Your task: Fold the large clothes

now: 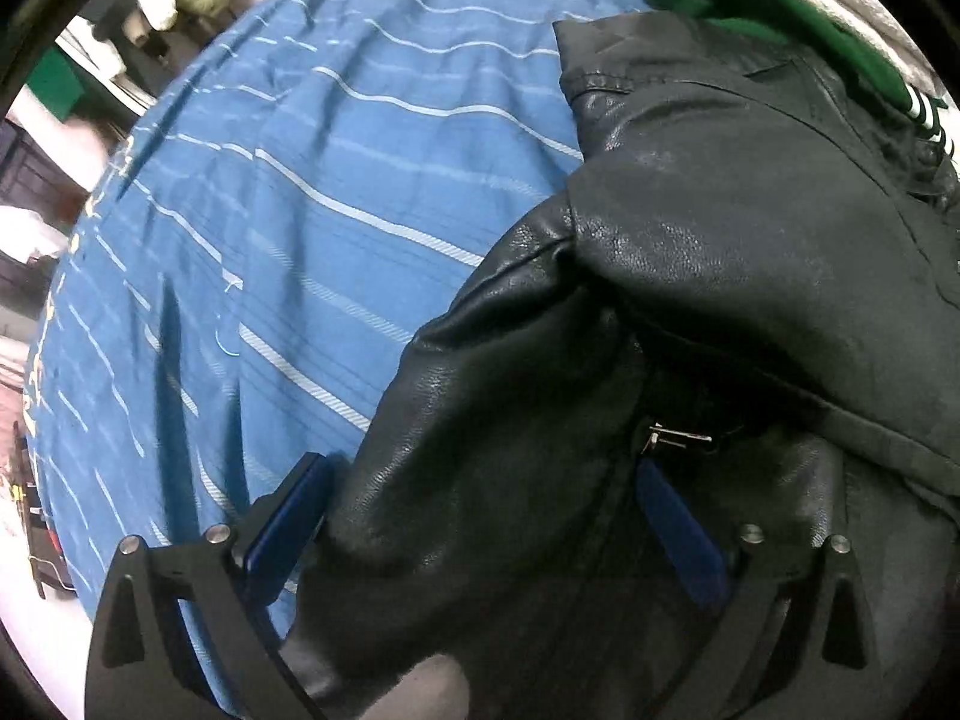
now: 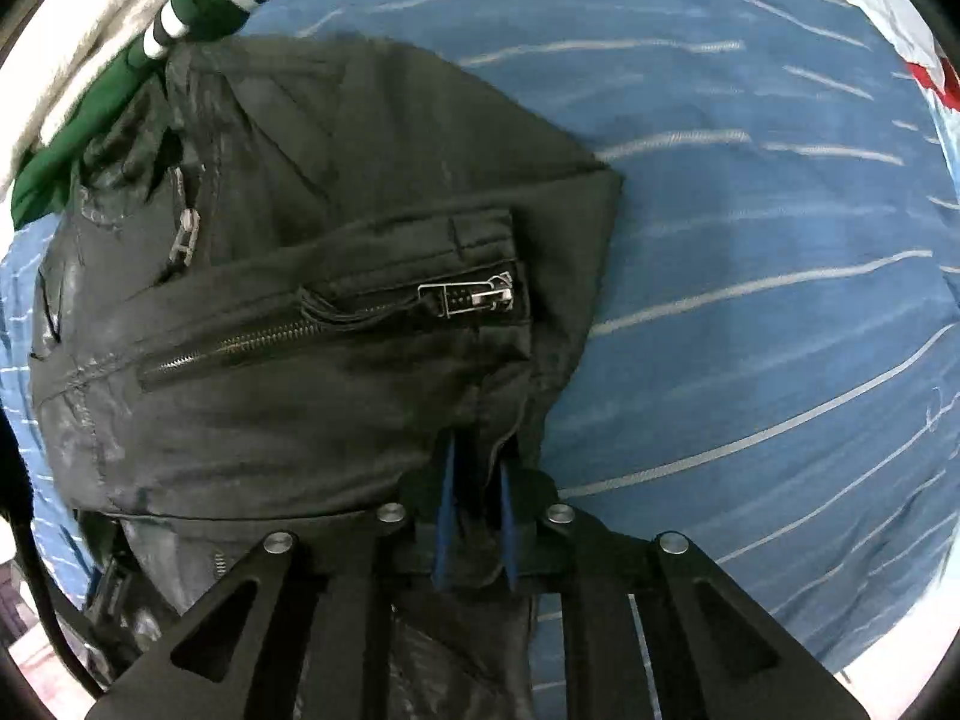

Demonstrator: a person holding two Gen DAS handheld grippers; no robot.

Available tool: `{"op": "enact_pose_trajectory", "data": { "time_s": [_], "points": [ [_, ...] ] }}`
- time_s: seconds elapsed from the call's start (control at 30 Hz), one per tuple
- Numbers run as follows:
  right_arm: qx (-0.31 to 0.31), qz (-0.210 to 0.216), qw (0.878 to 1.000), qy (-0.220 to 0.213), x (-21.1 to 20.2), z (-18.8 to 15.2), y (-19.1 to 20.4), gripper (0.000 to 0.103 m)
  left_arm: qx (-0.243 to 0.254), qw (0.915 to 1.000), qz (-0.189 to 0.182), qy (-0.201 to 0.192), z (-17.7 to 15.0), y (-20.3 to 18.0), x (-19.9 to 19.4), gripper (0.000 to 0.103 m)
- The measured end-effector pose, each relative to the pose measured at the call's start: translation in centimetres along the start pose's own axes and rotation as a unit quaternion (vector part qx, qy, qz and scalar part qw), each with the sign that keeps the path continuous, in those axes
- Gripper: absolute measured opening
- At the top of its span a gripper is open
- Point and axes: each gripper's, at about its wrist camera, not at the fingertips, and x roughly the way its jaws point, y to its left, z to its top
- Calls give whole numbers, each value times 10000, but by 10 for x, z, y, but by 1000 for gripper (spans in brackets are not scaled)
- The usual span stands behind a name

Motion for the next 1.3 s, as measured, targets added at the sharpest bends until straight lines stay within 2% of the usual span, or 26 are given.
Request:
{"op": "enact_pose_trajectory", "data": {
  "time_s": [0.1,0.17,0.23,0.37,0.4,0.43,0.47,0.53,0.6,0.67,0.73,0.83,0.9,0.93,0.97,1.03,1.1,1.13,1.2,1.3],
  "points": [
    [129,290,9995,-50,-27,-7,-7,23,-11,9999,132,1,2,8,-9,103],
    [103,260,9996,-85,-42,-23,-13,47,-37,9998,196,-53,-3,9,-22,103],
    [28,380,9991,170,-38,-45,-18,57,-63,9998,185,-24,-12,8,-34,103],
    [-52,603,9934,971,19,-76,-31,57,29,9998,128,171,-36,7,-51,103],
    [1,809,9898,1170,37,-81,-32,57,84,9997,136,198,-40,8,-53,103],
    [29,944,9872,1285,48,-84,-31,55,184,9994,201,212,-47,5,-57,103],
    [-55,892,9875,1300,57,-89,-28,36,270,9991,260,198,-52,1,-60,103],
    [-307,832,9891,1173,54,-92,-18,9,397,9984,374,164,-64,-5,-66,103],
    [-548,630,9920,945,40,-95,-17,7,406,9976,542,121,-76,-12,-74,103],
    [-733,538,9917,906,39,-98,-18,7,274,9971,688,183,-84,-17,-78,103],
    [-839,555,9899,994,43,-97,-20,7,104,9960,875,172,-90,-22,-86,103],
    [-1083,717,9843,1198,44,-89,-18,8,36,9903,1383,94,-99,-41,-97,103],
    [-1184,876,9809,1269,39,-84,-20,15,119,9847,1739,62,-99,-53,-101,103],
    [-1236,955,9795,1274,33,-81,-23,24,162,9819,1887,44,-101,-61,-105,103],
    [-1325,949,9787,1249,27,-77,-24,42,262,9767,2129,16,-102,-75,-109,103],
    [-1514,814,9794,1056,12,-74,-42,59,467,9710,2346,-61,-107,-97,-118,103],
    [-1737,607,9796,804,0,-72,-58,62,872,9589,2693,-175,-117,-129,-127,103],
    [-1799,601,9790,754,-4,-72,-65,69,1056,9537,2810,-181,-124,-143,-130,103],
    [-1799,362,9808,661,-7,-71,-82,69,1441,9415,3040,-192,-143,-178,-134,103],
    [-1670,182,9838,629,-10,-69,-111,69,1789,9337,3099,-166,-173,-217,-142,103]
  ]
}}
